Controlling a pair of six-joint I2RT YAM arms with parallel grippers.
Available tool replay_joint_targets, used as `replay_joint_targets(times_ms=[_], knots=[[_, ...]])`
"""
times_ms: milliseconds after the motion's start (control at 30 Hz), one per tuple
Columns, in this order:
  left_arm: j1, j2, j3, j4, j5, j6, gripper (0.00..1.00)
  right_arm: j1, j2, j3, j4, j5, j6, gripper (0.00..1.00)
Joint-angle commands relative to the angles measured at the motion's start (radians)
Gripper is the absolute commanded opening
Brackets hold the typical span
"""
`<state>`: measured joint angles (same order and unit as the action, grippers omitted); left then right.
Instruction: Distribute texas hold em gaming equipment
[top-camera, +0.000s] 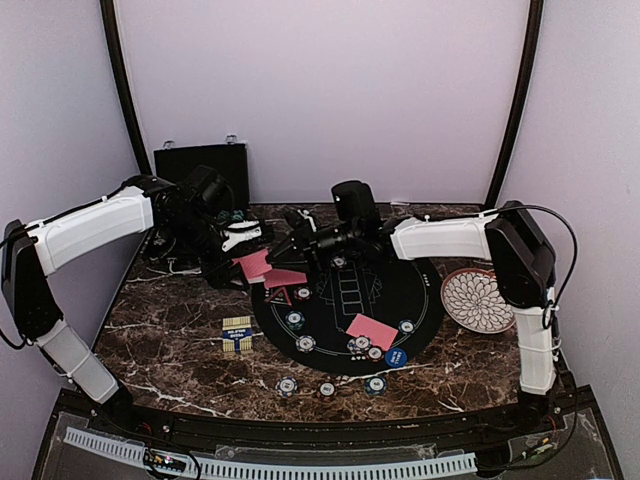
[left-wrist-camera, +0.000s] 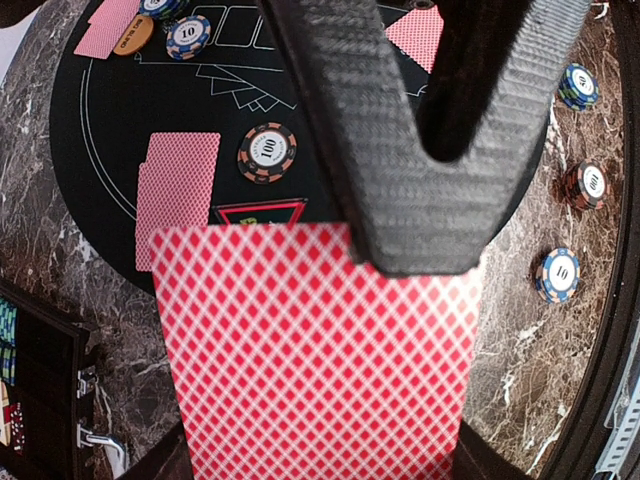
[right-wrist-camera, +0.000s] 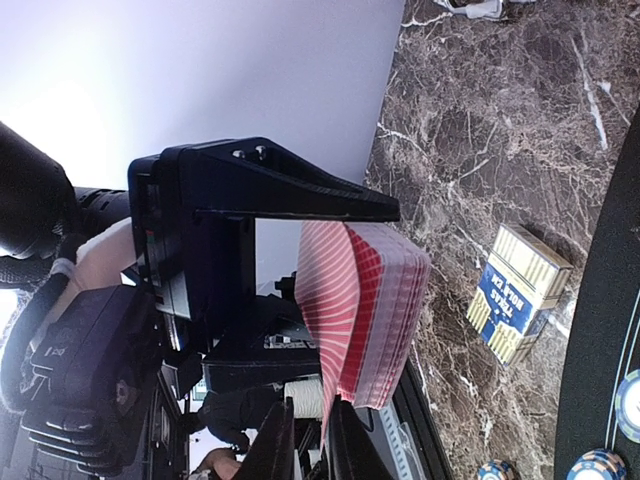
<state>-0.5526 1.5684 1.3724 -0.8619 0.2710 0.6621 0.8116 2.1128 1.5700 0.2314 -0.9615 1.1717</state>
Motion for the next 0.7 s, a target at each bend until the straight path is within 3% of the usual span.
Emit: replay_joint_targets(times_ms=[0,567,667], knots=[[0.005,-0.040,-0.010,0.009,0.005,0.010,0.00,0.007,0.000,0.009,0.064,-0.024,0.027,0.14],[0.005,-0.034,-0.006,0.006,0.010,0.008,0.00,0.020,0.055,0.056,0.007,-0.020,-0.004,0.13],[0.005,-0.034,-0.007,0.006,0.009,0.007,0.00,0.020,0.053,0.063,0.007,-0.022,-0.003,0.06]])
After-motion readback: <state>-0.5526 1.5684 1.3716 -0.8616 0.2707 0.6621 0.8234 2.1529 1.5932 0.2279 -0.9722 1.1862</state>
